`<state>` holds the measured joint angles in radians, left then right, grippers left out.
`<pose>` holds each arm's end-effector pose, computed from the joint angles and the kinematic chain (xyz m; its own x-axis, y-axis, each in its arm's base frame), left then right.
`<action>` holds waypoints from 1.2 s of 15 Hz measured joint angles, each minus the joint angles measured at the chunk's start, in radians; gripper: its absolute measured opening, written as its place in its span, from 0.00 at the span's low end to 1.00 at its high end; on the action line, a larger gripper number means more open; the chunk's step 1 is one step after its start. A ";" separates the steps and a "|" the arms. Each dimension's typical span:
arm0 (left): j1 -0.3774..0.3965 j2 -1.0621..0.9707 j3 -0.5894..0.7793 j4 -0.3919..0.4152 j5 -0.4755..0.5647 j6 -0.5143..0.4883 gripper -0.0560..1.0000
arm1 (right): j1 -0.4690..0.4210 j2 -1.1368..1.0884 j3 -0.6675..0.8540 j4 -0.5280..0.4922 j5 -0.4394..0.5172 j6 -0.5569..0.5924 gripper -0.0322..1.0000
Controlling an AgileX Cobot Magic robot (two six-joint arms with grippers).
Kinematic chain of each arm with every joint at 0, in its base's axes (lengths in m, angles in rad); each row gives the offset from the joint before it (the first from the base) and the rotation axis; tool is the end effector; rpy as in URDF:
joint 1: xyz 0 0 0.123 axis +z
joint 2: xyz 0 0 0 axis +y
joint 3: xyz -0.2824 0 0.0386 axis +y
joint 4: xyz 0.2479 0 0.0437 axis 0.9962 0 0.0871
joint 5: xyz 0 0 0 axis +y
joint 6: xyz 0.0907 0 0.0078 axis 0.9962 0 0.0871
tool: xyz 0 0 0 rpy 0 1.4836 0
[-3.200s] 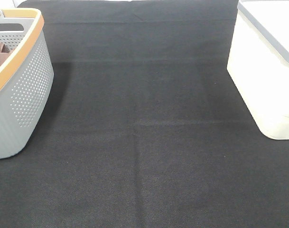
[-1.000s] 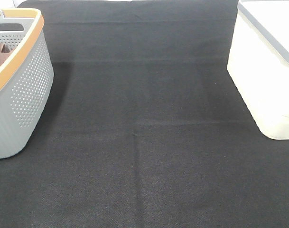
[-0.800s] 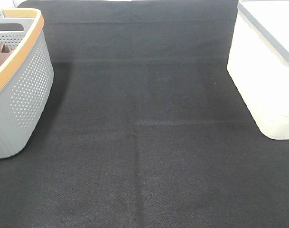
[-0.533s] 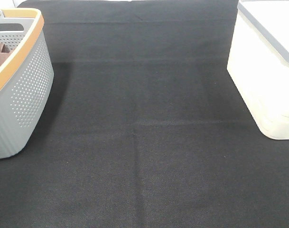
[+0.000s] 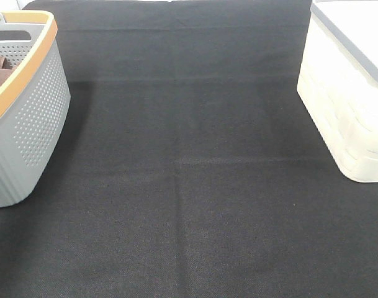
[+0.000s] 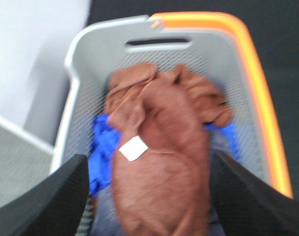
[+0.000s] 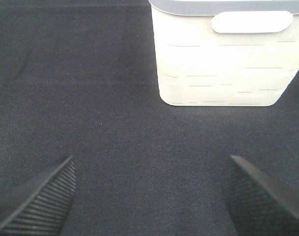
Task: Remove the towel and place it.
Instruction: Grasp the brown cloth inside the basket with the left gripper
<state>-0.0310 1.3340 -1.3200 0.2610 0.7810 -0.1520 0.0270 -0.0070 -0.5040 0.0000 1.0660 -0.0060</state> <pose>0.2891 0.0076 0.3897 -0.6402 0.0547 -0.7663 -0.0869 0.9859 0.1430 -0.0066 -0.0002 0.2778 -0.4506 -0.0182 -0.8925 -0.0297 0.9995 -0.0054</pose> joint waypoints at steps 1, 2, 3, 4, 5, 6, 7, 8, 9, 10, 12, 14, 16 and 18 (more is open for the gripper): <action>0.000 0.078 -0.068 0.051 0.058 -0.021 0.68 | 0.000 0.000 0.000 0.000 0.000 0.000 0.78; 0.000 0.145 -0.123 0.099 0.098 -0.042 0.68 | 0.000 0.000 0.000 0.000 0.000 0.000 0.78; 0.000 0.243 -0.190 0.155 0.154 -0.069 0.68 | 0.000 0.000 0.000 0.000 0.000 0.000 0.78; 0.000 0.311 -0.235 0.192 0.188 -0.085 0.68 | 0.000 0.000 0.000 0.000 0.000 0.000 0.78; 0.000 0.369 -0.275 0.219 0.214 -0.100 0.68 | 0.000 0.000 0.000 0.000 0.000 0.000 0.78; 0.000 0.424 -0.308 0.229 0.233 -0.105 0.68 | 0.000 0.000 0.000 0.000 0.000 0.000 0.78; 0.000 0.482 -0.339 0.233 0.239 -0.108 0.68 | 0.000 0.000 0.000 0.000 0.000 0.000 0.78; 0.000 0.482 -0.339 0.233 0.239 -0.108 0.68 | 0.000 0.000 0.000 0.000 0.000 0.000 0.78; 0.000 0.536 -0.380 0.234 0.239 -0.110 0.68 | 0.000 0.000 0.000 0.000 0.000 0.000 0.78; 0.000 0.588 -0.421 0.235 0.239 -0.110 0.68 | 0.000 0.000 0.000 0.000 0.000 0.000 0.78; 0.013 0.691 -0.496 0.230 0.243 -0.110 0.68 | 0.000 0.000 0.000 0.000 0.000 0.000 0.78; 0.039 0.768 -0.543 0.195 0.259 -0.110 0.68 | 0.000 0.000 0.000 0.000 0.000 0.000 0.78; 0.064 0.826 -0.577 0.143 0.269 -0.110 0.68 | 0.000 0.000 0.000 0.000 0.000 0.000 0.78; 0.068 0.864 -0.590 0.114 0.264 -0.110 0.68 | 0.000 0.000 0.000 0.000 0.000 0.000 0.78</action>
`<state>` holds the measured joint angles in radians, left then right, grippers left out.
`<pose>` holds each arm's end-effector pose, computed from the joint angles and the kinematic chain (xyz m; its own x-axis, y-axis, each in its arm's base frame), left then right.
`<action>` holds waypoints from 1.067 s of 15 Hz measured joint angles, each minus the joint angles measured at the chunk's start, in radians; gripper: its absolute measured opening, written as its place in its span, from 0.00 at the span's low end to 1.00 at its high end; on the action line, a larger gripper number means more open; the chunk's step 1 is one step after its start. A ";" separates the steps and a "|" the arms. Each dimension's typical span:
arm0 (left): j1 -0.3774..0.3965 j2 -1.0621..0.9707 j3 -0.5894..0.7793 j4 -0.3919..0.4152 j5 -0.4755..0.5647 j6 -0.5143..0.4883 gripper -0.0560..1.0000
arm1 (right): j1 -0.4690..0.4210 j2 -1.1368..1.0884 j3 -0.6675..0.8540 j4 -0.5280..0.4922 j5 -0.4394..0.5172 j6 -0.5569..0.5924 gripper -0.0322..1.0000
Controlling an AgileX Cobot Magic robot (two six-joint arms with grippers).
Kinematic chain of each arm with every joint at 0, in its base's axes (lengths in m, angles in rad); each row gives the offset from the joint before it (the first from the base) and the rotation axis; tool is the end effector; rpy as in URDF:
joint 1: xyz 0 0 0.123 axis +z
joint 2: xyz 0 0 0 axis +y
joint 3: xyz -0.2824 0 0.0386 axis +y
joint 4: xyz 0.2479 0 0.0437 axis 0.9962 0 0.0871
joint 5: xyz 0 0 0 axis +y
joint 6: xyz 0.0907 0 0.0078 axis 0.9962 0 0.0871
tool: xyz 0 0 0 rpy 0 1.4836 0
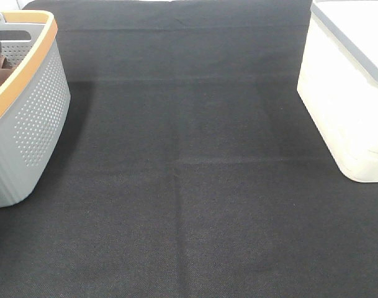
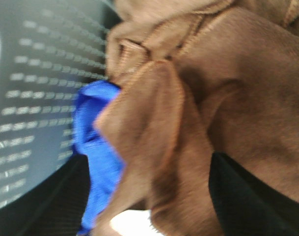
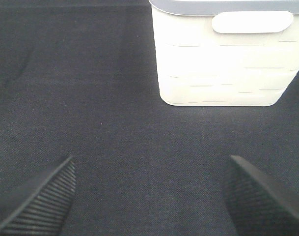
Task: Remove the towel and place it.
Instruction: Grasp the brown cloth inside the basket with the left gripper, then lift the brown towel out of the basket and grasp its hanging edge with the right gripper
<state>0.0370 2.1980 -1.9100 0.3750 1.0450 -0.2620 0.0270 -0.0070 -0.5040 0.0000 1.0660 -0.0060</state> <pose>0.4757 0.0465 0.2195 -0.9245 -0.0977 -0.3684 -0.2080 0.9393 0.2728 -0.0066 -0.0002 0.2778 -0.4506 -0.0182 -0.8925 -0.0297 0.9995 -0.0054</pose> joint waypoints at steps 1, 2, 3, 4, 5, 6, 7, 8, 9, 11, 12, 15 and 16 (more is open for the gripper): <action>0.000 0.013 -0.007 -0.008 -0.008 0.000 0.65 | 0.000 0.000 0.000 0.000 0.000 0.000 0.78; 0.000 0.026 -0.009 -0.017 -0.021 0.001 0.60 | 0.000 0.000 0.000 0.000 0.000 0.000 0.78; 0.000 0.034 -0.009 -0.024 -0.033 0.001 0.53 | 0.000 0.000 0.000 0.000 0.000 0.000 0.78; 0.000 0.038 -0.009 -0.028 -0.041 0.001 0.36 | 0.000 0.000 0.000 0.000 0.000 0.000 0.78; 0.000 0.038 -0.009 -0.028 -0.046 0.005 0.22 | 0.000 0.000 0.000 0.000 0.000 0.000 0.78; 0.000 0.038 -0.009 -0.028 -0.046 0.005 0.22 | 0.000 0.000 0.000 0.000 0.000 0.000 0.78; 0.000 0.040 -0.009 -0.029 -0.040 0.027 0.07 | 0.000 0.000 0.000 0.000 0.000 0.000 0.78; 0.000 0.032 -0.009 -0.036 -0.023 0.039 0.05 | 0.000 0.000 0.000 0.000 0.000 0.000 0.78; 0.000 0.016 -0.010 -0.047 -0.002 0.050 0.05 | 0.000 0.000 0.000 0.000 0.000 0.000 0.78; 0.000 -0.046 -0.029 -0.077 0.055 0.058 0.05 | 0.000 0.000 0.000 0.000 0.000 0.000 0.78; 0.000 -0.120 -0.038 -0.113 0.103 0.064 0.05 | 0.000 0.000 0.000 0.000 0.000 0.000 0.78; 0.000 -0.292 -0.045 -0.189 0.136 0.076 0.05 | 0.000 0.000 0.000 0.000 0.000 0.000 0.78; 0.000 -0.354 -0.045 -0.229 0.129 0.079 0.05 | 0.000 0.000 0.000 0.000 0.000 0.000 0.78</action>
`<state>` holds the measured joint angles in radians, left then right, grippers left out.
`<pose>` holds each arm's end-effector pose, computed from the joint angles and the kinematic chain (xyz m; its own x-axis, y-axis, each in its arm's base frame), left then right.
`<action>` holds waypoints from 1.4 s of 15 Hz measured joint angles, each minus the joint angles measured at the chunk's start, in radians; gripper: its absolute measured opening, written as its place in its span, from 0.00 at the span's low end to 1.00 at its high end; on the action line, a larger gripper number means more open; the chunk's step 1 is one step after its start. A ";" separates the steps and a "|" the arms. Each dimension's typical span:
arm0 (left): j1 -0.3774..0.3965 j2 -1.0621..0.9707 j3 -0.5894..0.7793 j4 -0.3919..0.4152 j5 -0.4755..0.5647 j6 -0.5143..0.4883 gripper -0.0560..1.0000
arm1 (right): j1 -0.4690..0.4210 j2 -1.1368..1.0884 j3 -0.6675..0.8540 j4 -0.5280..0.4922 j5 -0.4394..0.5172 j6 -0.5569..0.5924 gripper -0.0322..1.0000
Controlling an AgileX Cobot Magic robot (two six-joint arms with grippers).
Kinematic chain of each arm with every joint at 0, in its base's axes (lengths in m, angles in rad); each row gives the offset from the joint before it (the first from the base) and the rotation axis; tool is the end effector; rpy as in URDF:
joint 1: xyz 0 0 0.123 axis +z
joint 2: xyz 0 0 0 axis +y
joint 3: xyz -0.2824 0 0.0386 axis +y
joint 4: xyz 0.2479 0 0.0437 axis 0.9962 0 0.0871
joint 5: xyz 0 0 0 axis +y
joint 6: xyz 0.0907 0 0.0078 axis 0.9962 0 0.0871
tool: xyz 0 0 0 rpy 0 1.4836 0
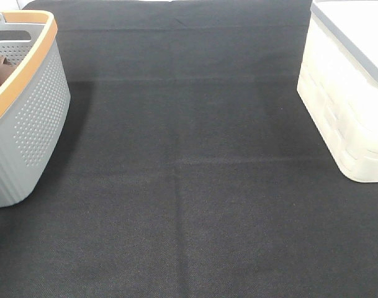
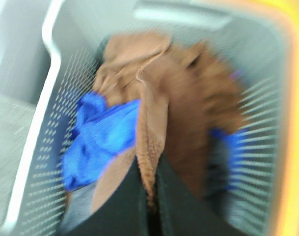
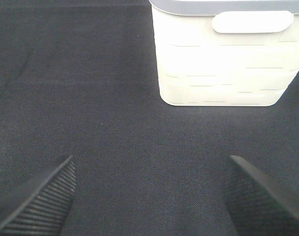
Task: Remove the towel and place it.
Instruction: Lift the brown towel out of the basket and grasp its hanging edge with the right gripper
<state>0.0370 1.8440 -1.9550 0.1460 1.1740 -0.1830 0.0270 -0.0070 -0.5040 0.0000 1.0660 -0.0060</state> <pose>0.4049 0.0272 0.3808 -0.8047 -0.1546 -0.5731 -0.2153 0.9758 0.0390 -0.0066 -0.0002 0.2778 -0.4506 -0.0182 -0.8925 -0.0297 0.9995 -0.0054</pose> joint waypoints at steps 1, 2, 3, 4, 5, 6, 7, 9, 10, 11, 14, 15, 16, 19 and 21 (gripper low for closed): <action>0.000 -0.051 0.000 -0.050 -0.019 0.008 0.05 | 0.000 0.000 0.000 0.000 0.000 0.000 0.78; -0.010 -0.124 -0.001 -0.113 -0.070 0.026 0.05 | 0.000 0.000 0.000 0.000 0.000 0.000 0.78; -0.010 -0.124 -0.001 -0.113 -0.070 0.026 0.05 | 0.000 0.000 0.000 0.000 0.000 0.000 0.78; -0.028 -0.169 -0.001 -0.146 -0.118 0.036 0.05 | 0.000 0.000 0.000 0.000 0.000 0.000 0.78; -0.054 -0.201 -0.001 -0.178 -0.165 0.045 0.05 | 0.000 0.000 0.000 0.000 0.000 0.000 0.78; -0.088 -0.228 -0.001 -0.201 -0.212 0.048 0.05 | 0.000 0.000 0.000 0.000 0.000 0.000 0.78; -0.126 -0.252 -0.001 -0.215 -0.255 0.049 0.05 | 0.000 0.000 0.000 0.012 0.000 0.000 0.78; -0.196 -0.278 -0.001 -0.221 -0.368 0.052 0.05 | 0.000 0.012 0.000 0.061 0.000 0.000 0.78; -0.231 -0.280 -0.001 -0.221 -0.425 0.052 0.05 | 0.000 0.034 0.000 0.087 -0.003 0.000 0.78; -0.275 -0.282 -0.001 -0.224 -0.515 0.052 0.05 | 0.000 0.076 -0.001 0.114 -0.014 0.000 0.78; -0.366 -0.282 -0.001 -0.228 -0.681 0.052 0.05 | 0.000 0.143 -0.008 0.171 -0.065 0.000 0.77; -0.403 -0.282 -0.001 -0.228 -0.718 0.052 0.05 | 0.000 0.175 -0.008 0.264 -0.130 -0.003 0.77; -0.444 -0.280 -0.001 -0.228 -0.753 0.052 0.05 | 0.000 0.198 -0.008 0.353 -0.179 -0.029 0.77; -0.540 -0.277 -0.001 -0.217 -0.854 0.052 0.05 | 0.016 0.287 -0.011 0.596 -0.232 -0.241 0.77; -0.583 -0.276 -0.001 -0.192 -0.865 0.052 0.05 | 0.043 0.374 -0.044 0.718 -0.234 -0.395 0.77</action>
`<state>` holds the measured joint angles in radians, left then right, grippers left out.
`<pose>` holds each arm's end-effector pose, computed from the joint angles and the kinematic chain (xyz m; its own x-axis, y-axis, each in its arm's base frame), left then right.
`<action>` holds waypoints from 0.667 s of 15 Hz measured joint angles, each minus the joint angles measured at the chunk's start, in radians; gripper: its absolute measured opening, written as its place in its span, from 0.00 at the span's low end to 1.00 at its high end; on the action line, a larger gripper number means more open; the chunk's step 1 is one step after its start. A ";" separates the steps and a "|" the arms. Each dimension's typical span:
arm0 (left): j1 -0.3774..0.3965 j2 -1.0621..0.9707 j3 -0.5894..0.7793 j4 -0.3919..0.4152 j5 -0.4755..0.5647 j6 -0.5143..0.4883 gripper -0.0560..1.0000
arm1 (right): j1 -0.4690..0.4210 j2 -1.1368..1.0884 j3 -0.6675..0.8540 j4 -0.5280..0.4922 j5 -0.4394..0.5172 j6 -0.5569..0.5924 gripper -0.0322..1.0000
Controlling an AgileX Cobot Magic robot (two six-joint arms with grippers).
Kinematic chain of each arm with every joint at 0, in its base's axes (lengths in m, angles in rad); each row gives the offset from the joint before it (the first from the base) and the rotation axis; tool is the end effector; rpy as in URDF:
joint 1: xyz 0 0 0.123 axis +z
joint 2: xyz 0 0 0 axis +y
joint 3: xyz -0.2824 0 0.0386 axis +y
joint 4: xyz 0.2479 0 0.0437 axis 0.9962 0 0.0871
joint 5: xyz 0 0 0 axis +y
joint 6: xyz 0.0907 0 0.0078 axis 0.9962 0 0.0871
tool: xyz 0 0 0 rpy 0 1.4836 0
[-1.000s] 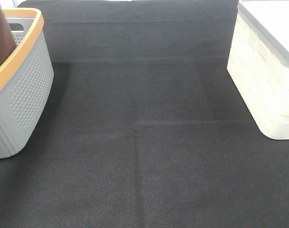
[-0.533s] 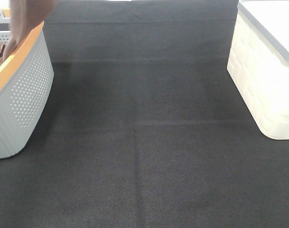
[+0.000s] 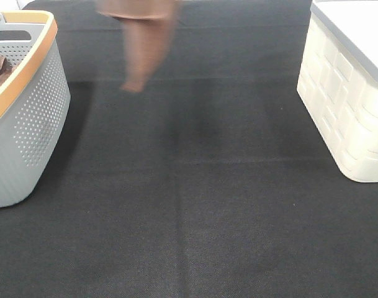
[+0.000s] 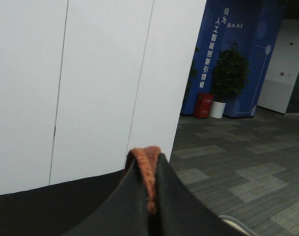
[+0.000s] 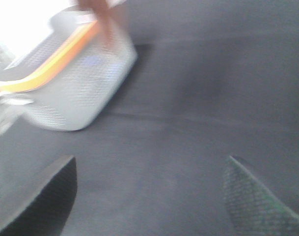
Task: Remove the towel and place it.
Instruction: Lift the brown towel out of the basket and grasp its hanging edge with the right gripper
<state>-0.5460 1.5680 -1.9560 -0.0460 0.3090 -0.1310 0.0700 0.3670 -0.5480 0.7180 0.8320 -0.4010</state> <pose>0.2904 -0.1779 0.5547 0.0471 -0.2321 -0.9715 0.5476 0.8195 -0.1692 0.0555 0.0483 0.3153 -0.4713 0.0811 -0.8782 -0.4459 0.8372 0.3167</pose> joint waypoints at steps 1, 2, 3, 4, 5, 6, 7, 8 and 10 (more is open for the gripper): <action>-0.016 0.003 0.000 0.001 -0.001 0.000 0.05 | 0.002 0.052 -0.021 0.050 0.000 -0.062 0.77; -0.027 0.009 0.000 0.003 -0.009 0.000 0.05 | 0.002 0.107 -0.042 0.094 -0.001 -0.114 0.77; -0.033 0.019 0.000 0.004 -0.012 0.000 0.05 | 0.002 0.169 -0.059 0.138 -0.001 -0.173 0.77; -0.037 0.034 0.000 0.004 -0.014 0.000 0.05 | 0.002 0.253 -0.077 0.194 0.003 -0.273 0.77; -0.048 0.045 0.000 0.004 -0.014 0.000 0.05 | 0.002 0.300 -0.083 0.229 0.004 -0.342 0.77; -0.062 0.052 0.000 0.004 -0.012 0.000 0.05 | 0.002 0.348 -0.085 0.269 0.004 -0.420 0.76; -0.083 0.060 0.000 0.004 -0.012 0.000 0.05 | 0.002 0.394 -0.090 0.314 0.003 -0.492 0.76; -0.101 0.068 0.000 0.004 -0.009 0.000 0.05 | 0.002 0.434 -0.098 0.367 0.001 -0.554 0.75; -0.123 0.080 0.000 0.004 -0.005 0.000 0.05 | 0.002 0.514 -0.105 0.446 -0.003 -0.669 0.74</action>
<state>-0.6690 1.6480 -1.9560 -0.0420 0.3040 -0.1310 0.0720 0.8810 -0.6530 1.1640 0.8290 -1.0700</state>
